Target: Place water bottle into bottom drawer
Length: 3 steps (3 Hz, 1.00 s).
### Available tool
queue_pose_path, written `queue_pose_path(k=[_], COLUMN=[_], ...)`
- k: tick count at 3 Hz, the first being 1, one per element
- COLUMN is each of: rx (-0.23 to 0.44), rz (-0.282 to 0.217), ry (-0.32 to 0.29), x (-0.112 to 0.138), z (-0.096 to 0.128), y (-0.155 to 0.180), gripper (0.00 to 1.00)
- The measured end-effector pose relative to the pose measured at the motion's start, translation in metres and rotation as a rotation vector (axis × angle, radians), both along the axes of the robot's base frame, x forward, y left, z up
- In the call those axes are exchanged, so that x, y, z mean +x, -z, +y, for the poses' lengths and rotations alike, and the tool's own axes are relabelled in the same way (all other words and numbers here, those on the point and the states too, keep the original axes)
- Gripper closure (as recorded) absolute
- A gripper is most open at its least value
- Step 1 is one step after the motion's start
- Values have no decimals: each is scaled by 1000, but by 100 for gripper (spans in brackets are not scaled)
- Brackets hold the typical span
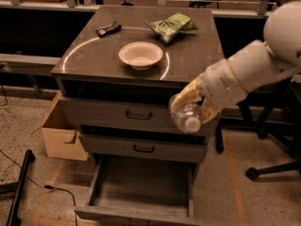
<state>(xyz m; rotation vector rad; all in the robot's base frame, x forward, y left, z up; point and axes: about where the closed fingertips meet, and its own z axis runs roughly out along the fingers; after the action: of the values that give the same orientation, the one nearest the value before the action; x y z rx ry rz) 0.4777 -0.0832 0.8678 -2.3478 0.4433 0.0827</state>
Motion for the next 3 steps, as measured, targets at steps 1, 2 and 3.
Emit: queue_pose_path(k=[1,2,3], rx=[146,243,232], rz=[29,70,82], ry=[-29,-87,-92], x=[-24,-47,-52], z=[55,121,162], y=[46,114,178], gripper=[100,100,100])
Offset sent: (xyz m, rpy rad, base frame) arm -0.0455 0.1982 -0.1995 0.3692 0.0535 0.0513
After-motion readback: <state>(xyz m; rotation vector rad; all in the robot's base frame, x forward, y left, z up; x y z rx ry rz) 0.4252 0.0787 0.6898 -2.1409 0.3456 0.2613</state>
